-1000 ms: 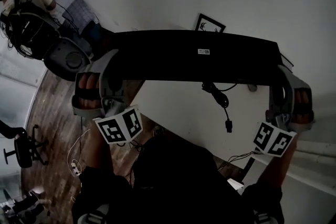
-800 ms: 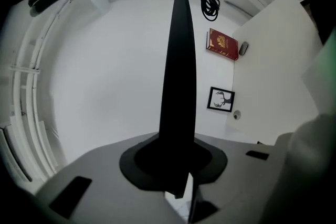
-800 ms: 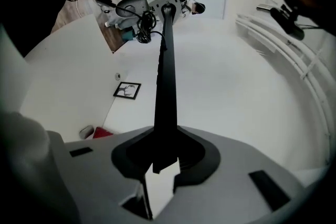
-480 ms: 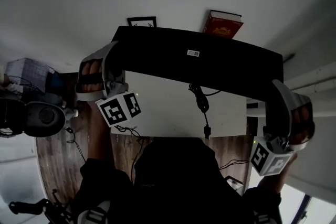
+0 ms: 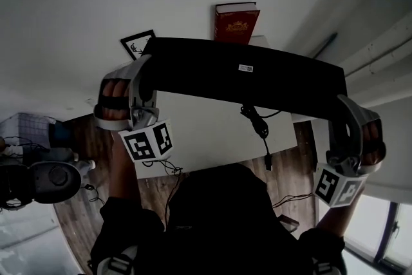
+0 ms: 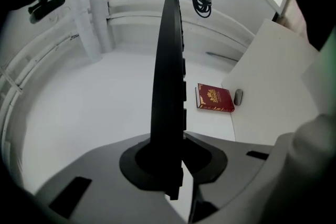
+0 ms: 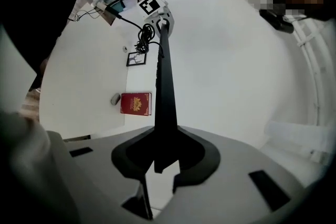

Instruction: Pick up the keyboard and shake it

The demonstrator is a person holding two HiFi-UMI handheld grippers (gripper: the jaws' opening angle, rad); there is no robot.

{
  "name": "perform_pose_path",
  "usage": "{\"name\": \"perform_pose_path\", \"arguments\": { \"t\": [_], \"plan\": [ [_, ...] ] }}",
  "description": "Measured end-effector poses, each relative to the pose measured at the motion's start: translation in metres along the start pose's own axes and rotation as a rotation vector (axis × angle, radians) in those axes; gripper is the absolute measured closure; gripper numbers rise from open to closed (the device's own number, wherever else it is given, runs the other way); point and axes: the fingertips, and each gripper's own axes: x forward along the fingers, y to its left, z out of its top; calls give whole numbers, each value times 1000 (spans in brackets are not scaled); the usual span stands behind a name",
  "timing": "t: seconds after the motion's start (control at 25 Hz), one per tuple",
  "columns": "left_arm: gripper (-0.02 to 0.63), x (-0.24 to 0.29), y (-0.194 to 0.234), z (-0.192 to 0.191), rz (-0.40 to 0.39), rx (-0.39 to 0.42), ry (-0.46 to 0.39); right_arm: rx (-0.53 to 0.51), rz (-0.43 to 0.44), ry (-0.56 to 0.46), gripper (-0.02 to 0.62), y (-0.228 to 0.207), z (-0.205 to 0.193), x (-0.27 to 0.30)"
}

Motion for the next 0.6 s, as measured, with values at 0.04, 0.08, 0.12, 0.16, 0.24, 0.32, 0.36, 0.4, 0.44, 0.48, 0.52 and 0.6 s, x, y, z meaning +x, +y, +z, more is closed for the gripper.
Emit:
{"name": "perform_pose_path", "arguments": {
  "t": [0.04,0.08,0.12,0.16,0.24,0.32,0.36,0.4,0.44,0.48,0.52,0.6],
  "plan": [
    [529,-3,-3,0,-13,3,-8,19,30,1,500,8,-4,4],
    [528,-7,-7,-1,-26,7,-12,32,65,-1,500,16,-8,8],
    [526,-11,-10,-2,-36,18,-11,42,101,-1,500,24,-11,14],
    [526,-16,-14,-3,-44,33,-11,50,136,0,500,33,-13,19],
    [526,-29,-19,-4,-55,70,-19,56,194,5,500,48,-15,30],
    [526,-43,-23,-8,-63,101,-34,64,232,-4,500,59,-13,40],
    [526,-50,-25,-11,-69,111,-36,68,246,-18,500,63,-10,46],
    [526,-57,-28,-16,-79,119,-33,70,262,-37,500,68,-6,52],
    [526,-63,-32,-22,-93,124,-28,70,283,-59,500,73,0,59],
    [526,-69,-37,-28,-113,125,-21,70,308,-81,499,80,6,66],
    [526,-75,-44,-33,-138,119,-15,69,335,-100,499,88,12,74],
    [526,-87,-59,-45,-191,84,2,62,388,-127,499,103,24,84]
  ]
}}
